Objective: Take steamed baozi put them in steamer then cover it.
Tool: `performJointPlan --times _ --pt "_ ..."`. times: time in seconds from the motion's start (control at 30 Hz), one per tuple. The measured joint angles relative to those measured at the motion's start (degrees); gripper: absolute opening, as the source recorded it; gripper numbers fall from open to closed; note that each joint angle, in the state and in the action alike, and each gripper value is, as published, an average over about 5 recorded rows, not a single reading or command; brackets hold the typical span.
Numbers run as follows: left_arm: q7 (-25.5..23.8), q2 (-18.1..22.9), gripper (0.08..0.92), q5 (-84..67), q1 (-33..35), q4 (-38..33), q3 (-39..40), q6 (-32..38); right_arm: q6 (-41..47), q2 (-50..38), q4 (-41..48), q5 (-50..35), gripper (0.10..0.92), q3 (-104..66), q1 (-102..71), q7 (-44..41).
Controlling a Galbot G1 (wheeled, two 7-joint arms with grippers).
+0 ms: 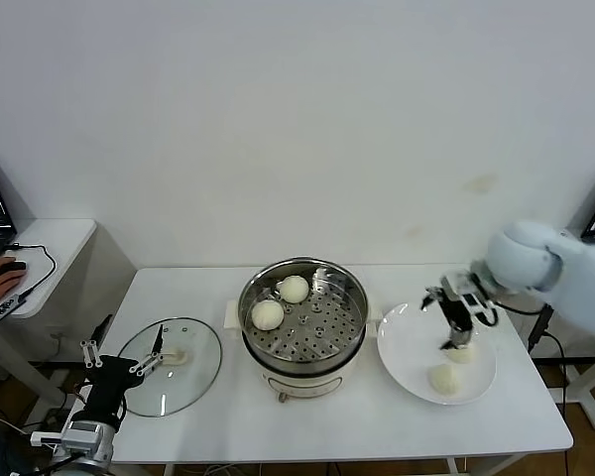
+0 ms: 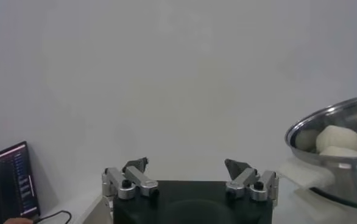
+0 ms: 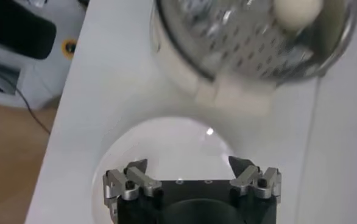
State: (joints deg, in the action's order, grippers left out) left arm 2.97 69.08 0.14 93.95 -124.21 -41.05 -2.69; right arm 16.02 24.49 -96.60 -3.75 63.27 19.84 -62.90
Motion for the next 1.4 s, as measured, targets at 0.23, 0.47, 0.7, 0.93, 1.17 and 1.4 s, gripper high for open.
performJointPlan --times 0.23,0.47,0.7,0.93,1.17,1.4 --pt "0.00 -0.02 0.823 0.42 0.15 0.40 0.17 0.00 -1.40 -2.96 1.03 5.91 0.823 -10.58 -14.87 0.79" --pt "0.00 0.00 0.823 0.66 0.32 0.48 0.16 0.00 -2.04 -2.80 3.11 9.52 0.823 -18.02 -25.43 2.39" --pt "0.00 -0.03 0.823 0.66 0.84 0.48 -0.63 0.05 -2.46 -0.47 6.56 11.71 0.823 -21.61 -30.50 3.88" --pt "0.00 0.00 0.823 0.65 0.82 0.66 -1.10 0.07 -2.44 2.52 9.99 12.71 0.818 -22.81 -32.57 4.76" --pt "0.00 0.05 0.823 0.65 0.73 0.77 -1.19 0.08 -2.17 5.14 12.43 12.90 0.767 -23.31 -33.41 5.04" --pt "0.00 0.14 0.823 0.67 0.76 0.69 -1.27 0.09 -1.61 6.64 13.73 12.76 0.647 -23.55 -33.40 4.45"
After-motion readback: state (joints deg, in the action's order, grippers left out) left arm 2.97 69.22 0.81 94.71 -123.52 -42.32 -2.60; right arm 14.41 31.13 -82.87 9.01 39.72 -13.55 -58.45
